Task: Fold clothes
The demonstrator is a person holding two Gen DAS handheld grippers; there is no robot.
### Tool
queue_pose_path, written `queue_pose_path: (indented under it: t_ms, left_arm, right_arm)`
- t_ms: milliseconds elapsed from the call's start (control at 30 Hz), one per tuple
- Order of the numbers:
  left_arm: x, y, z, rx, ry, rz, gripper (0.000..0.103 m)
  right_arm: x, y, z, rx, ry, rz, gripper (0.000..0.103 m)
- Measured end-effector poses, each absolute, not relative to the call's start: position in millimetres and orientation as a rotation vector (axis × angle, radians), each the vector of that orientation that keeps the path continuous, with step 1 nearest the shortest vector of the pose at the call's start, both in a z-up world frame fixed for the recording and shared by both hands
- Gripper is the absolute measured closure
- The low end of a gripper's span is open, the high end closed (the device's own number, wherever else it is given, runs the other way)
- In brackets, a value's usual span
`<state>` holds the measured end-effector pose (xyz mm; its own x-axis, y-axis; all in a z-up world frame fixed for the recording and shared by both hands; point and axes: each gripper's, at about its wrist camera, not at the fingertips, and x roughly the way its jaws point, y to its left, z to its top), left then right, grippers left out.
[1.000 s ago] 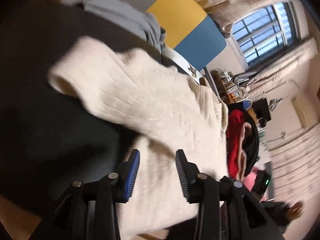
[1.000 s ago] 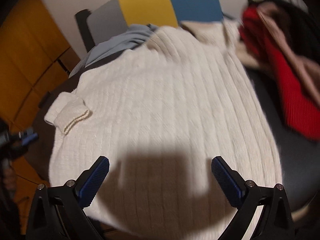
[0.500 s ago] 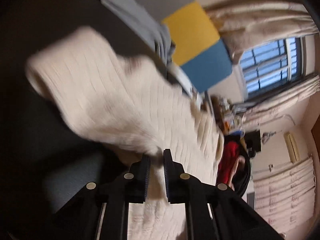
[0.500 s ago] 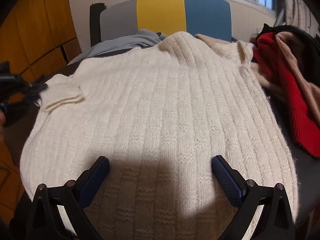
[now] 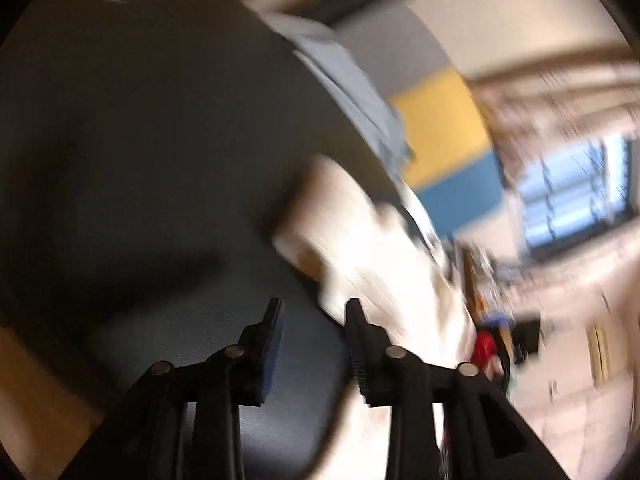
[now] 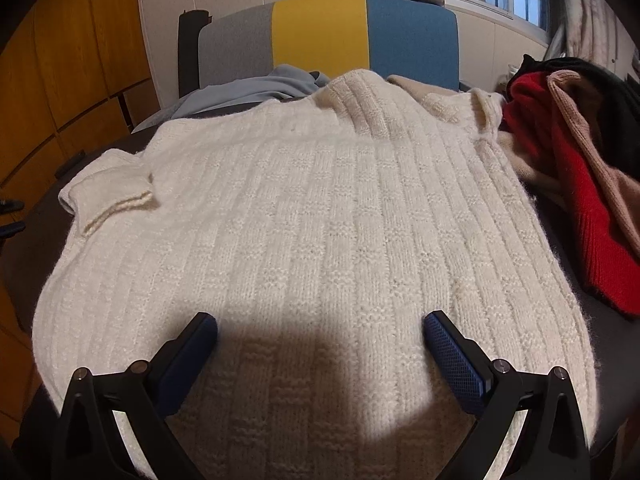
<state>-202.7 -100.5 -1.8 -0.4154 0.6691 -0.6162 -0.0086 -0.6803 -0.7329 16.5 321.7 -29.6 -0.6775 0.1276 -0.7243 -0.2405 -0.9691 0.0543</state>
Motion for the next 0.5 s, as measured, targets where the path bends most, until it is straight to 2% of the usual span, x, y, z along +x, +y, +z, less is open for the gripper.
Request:
queue_pose_path:
  t_ms: [133,400,500]
  left_arm:
    - [-193,-18,-11,-1.361,-0.795,1.948,0.063]
    - [-200,48,-49,-1.525,-0.922,1.797,0.06]
    - [-201,48,-49,-1.51,-0.965,1.849,0.065]
  right_arm:
    - [16,321,-29,-1.153,0.206,2.695,0.0]
    - [18,321,-30,-1.13,0.194,2.712,0.0]
    - [19,321,-31,-1.112,0.186,2.723,0.0]
